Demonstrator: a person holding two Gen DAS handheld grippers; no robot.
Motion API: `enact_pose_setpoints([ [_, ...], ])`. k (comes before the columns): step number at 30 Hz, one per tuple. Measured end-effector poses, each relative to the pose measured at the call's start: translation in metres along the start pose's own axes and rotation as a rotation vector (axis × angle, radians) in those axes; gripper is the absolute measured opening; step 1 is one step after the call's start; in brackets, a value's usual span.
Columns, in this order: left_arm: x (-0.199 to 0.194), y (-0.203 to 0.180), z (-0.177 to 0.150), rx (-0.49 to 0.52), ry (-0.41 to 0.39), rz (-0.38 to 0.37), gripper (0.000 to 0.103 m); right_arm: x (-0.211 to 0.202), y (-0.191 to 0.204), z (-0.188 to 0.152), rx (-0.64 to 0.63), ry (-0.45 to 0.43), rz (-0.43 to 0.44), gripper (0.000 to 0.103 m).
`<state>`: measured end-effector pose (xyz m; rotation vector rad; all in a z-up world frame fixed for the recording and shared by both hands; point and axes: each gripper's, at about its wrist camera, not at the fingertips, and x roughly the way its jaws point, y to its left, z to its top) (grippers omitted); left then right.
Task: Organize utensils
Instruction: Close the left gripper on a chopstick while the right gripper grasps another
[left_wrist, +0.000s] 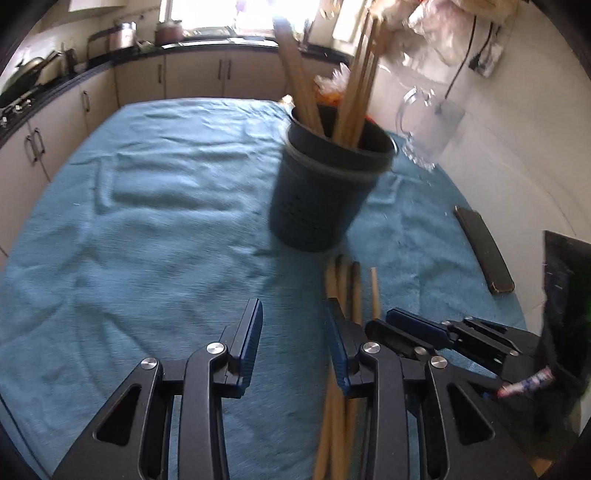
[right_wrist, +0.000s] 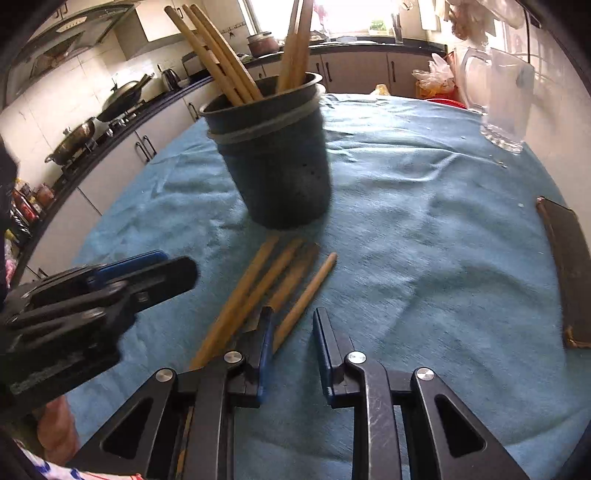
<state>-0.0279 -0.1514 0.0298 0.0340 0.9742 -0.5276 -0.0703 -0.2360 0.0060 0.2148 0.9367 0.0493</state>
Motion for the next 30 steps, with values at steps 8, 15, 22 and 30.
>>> enact_pose_setpoints([
  [8, 0.030, -0.014, 0.008, 0.028, 0.059, -0.015, 0.007, -0.013, -0.031, -0.012, 0.061, 0.007, 0.024, 0.022],
  [15, 0.023, 0.009, 0.005, -0.009, 0.056, 0.008, 0.007, -0.024, -0.054, -0.017, 0.137, -0.002, 0.065, 0.023],
  [22, 0.015, 0.016, 0.000, 0.001, 0.054, 0.047, 0.007, -0.019, -0.045, -0.008, 0.106, 0.018, 0.023, 0.023],
  [30, 0.022, 0.019, 0.016, -0.008, 0.095, 0.063, 0.007, 0.002, -0.030, 0.015, 0.071, 0.069, -0.077, 0.023],
])
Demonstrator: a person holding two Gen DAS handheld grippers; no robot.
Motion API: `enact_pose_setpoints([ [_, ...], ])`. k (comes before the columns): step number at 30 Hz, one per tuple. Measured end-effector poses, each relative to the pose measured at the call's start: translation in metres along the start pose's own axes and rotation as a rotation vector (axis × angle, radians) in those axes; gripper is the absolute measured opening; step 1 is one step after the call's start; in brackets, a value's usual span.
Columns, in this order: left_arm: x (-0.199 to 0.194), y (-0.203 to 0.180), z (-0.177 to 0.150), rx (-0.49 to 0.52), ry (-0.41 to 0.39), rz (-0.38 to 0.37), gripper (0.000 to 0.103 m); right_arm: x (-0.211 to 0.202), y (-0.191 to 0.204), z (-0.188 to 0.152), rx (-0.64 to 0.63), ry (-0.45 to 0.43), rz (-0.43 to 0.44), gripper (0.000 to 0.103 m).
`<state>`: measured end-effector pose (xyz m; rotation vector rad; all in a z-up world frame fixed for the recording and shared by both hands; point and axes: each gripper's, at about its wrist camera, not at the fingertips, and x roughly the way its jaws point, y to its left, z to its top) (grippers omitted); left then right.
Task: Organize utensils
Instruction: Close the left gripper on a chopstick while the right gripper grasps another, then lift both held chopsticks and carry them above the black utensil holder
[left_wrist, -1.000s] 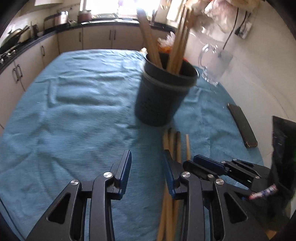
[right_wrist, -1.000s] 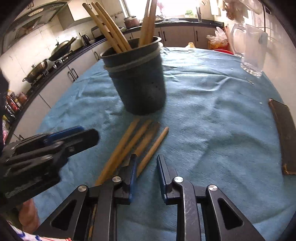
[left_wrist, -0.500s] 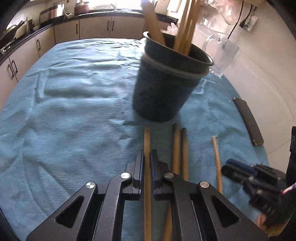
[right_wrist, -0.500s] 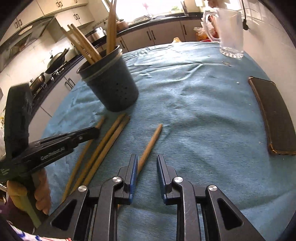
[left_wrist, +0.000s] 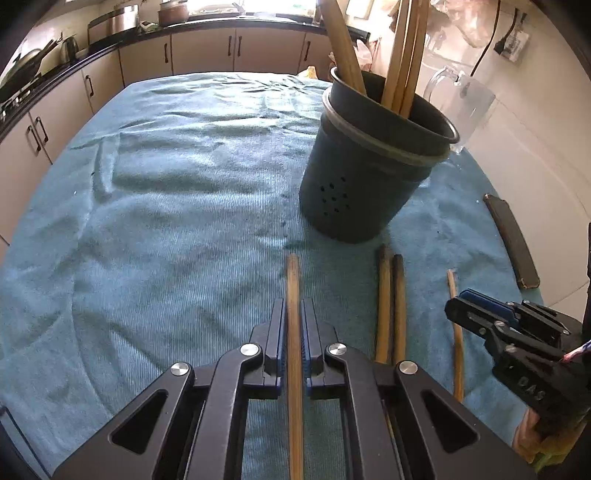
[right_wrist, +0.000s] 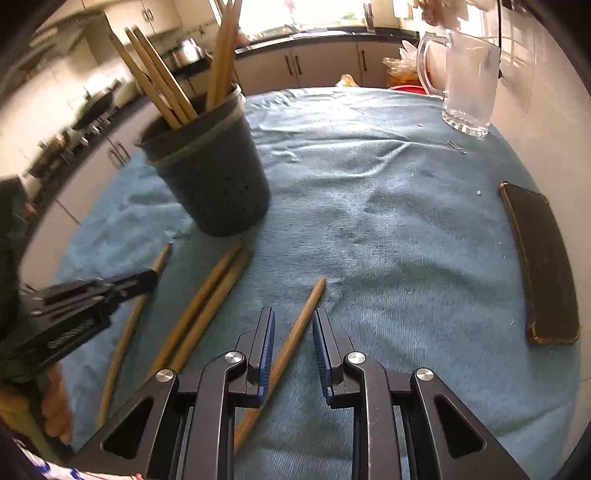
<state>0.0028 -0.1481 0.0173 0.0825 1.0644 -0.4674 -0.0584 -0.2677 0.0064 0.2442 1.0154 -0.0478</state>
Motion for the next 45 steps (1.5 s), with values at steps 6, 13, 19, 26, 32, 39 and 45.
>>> enact_pose_setpoints([
  [6, 0.010, 0.000, 0.015, -0.012, 0.011, -0.008, 0.007, 0.011, 0.013, 0.014, -0.061, 0.031, -0.093, 0.022],
  [13, 0.007, 0.003, 0.011, -0.022, -0.021, -0.015, 0.007, 0.016, 0.019, 0.020, -0.054, 0.000, -0.087, 0.008],
  [19, -0.040, 0.014, 0.003, -0.053, -0.113, -0.015, 0.007, -0.017, 0.008, 0.018, 0.020, -0.087, 0.039, 0.006],
  [26, -0.128, 0.010, -0.020, -0.042, -0.276, -0.017, 0.007, -0.095, 0.014, 0.006, -0.015, -0.271, 0.063, 0.005],
  [32, -0.185, -0.005, -0.046, -0.006, -0.386, 0.005, 0.007, -0.153, 0.021, -0.014, -0.043, -0.397, 0.073, 0.006],
  [39, -0.228, -0.027, -0.077, 0.048, -0.477, 0.031, 0.007, -0.203, 0.028, -0.042, -0.077, -0.491, 0.086, 0.006],
  [45, -0.255, -0.040, -0.095, 0.068, -0.513, 0.023, 0.007, -0.236, 0.035, -0.059, -0.111, -0.554, 0.081, 0.006],
])
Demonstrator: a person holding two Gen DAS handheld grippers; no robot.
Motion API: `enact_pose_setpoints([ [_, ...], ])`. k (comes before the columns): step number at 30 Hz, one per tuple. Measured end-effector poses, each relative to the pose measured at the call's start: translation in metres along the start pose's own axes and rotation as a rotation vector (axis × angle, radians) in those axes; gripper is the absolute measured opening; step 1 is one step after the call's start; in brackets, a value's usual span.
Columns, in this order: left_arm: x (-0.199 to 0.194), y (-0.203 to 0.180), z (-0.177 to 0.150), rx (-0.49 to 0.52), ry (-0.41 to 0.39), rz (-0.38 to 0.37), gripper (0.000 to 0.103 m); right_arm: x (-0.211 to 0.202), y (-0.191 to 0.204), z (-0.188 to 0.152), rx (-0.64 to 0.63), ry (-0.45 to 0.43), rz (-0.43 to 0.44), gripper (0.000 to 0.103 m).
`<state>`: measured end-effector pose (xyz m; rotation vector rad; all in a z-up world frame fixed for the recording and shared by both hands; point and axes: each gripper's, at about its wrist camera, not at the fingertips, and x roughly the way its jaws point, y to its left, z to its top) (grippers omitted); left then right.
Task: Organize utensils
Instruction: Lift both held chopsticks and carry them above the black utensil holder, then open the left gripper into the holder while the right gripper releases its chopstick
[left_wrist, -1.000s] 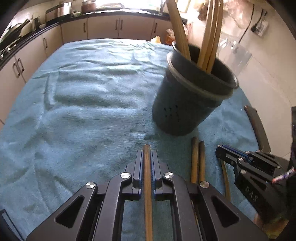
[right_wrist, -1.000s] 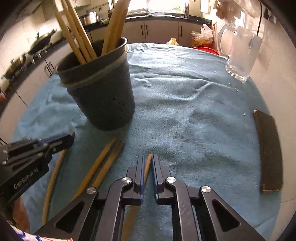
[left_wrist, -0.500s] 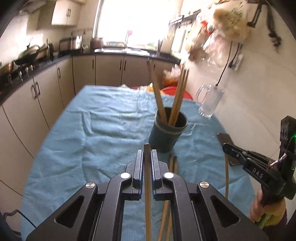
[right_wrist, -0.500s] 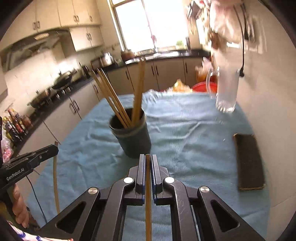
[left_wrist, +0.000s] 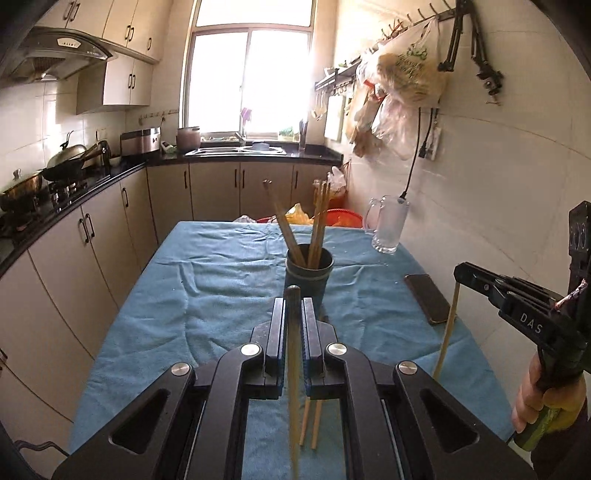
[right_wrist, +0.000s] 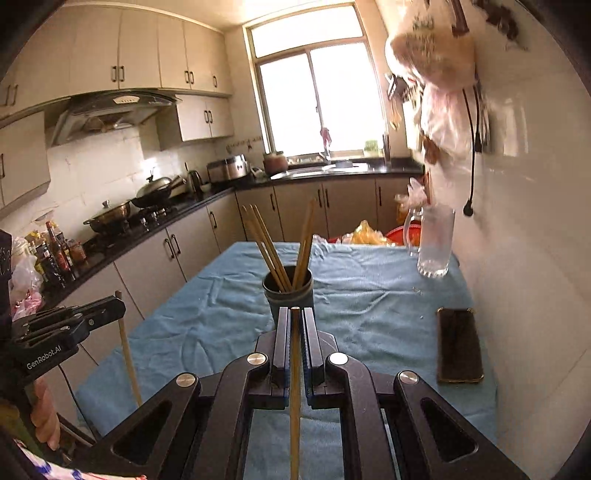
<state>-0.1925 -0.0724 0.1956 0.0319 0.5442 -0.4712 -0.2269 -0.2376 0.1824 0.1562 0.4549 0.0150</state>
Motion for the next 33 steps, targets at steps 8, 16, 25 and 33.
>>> enact_pose_setpoints([
  [8, -0.018, -0.002, 0.017, -0.029, -0.036, -0.022, 0.007, -0.017, 0.001, 0.019, -0.018, -0.048, -0.001, 0.006],
  [16, -0.010, -0.005, 0.054, -0.002, -0.097, 0.021, 0.007, -0.004, 0.000, 0.049, -0.026, -0.069, -0.002, 0.006],
  [25, 0.025, 0.009, 0.107, -0.050, -0.119, 0.027, 0.007, 0.013, 0.003, 0.103, -0.051, -0.130, -0.007, 0.006],
  [33, 0.057, 0.018, 0.162, -0.120, -0.172, 0.015, 0.007, 0.040, 0.015, 0.155, -0.055, -0.188, 0.009, 0.006],
])
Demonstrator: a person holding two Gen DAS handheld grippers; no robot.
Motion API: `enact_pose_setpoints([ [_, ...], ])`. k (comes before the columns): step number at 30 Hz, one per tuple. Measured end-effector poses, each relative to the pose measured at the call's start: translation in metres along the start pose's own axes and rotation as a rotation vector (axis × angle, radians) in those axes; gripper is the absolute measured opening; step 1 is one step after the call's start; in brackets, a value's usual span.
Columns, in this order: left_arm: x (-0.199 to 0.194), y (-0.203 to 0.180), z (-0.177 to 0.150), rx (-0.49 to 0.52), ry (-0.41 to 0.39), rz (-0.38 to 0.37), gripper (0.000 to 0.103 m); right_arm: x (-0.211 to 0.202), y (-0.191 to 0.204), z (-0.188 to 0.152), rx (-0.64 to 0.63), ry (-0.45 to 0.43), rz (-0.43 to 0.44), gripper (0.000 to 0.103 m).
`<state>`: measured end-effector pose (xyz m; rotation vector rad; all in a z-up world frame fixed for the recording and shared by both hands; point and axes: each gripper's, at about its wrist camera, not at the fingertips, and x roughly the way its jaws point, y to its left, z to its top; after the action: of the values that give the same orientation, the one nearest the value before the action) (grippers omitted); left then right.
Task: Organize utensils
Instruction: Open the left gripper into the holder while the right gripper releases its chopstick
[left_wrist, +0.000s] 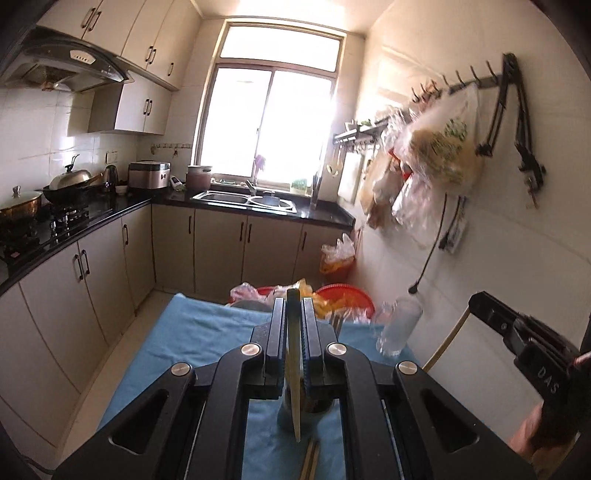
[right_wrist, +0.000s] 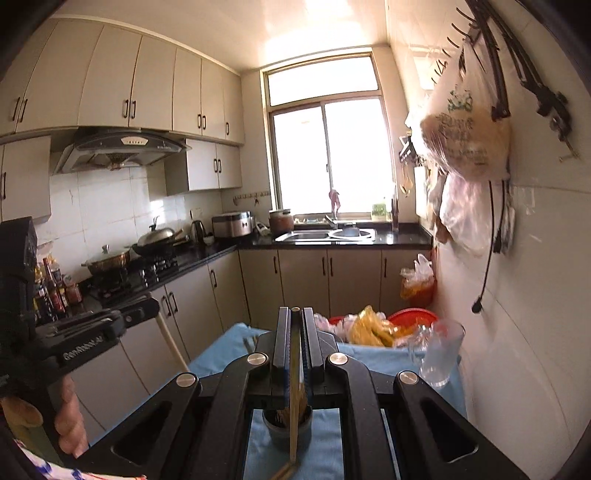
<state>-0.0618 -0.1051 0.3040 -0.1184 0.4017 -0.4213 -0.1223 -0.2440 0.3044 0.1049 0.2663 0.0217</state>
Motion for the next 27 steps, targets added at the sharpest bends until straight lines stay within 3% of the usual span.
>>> enact_pose_setpoints([
  [6, 0.055, -0.001, 0.010, -0.024, 0.045, 0.012, 0.007, 0.049, -0.002, 0.011, 0.009, 0.023, -0.026, 0.006],
  [16, 0.145, 0.009, -0.021, -0.053, 0.197, 0.008, 0.007, 0.129, -0.027, -0.025, 0.077, 0.175, -0.035, 0.006],
  [23, 0.135, 0.018, -0.029, -0.042, 0.186, 0.031, 0.009, 0.180, -0.033, -0.041, 0.100, 0.277, 0.008, 0.006],
  [27, 0.112, 0.027, -0.033, -0.063, 0.168, 0.036, 0.031, 0.188, -0.040, -0.038, 0.122, 0.272, 0.017, 0.013],
])
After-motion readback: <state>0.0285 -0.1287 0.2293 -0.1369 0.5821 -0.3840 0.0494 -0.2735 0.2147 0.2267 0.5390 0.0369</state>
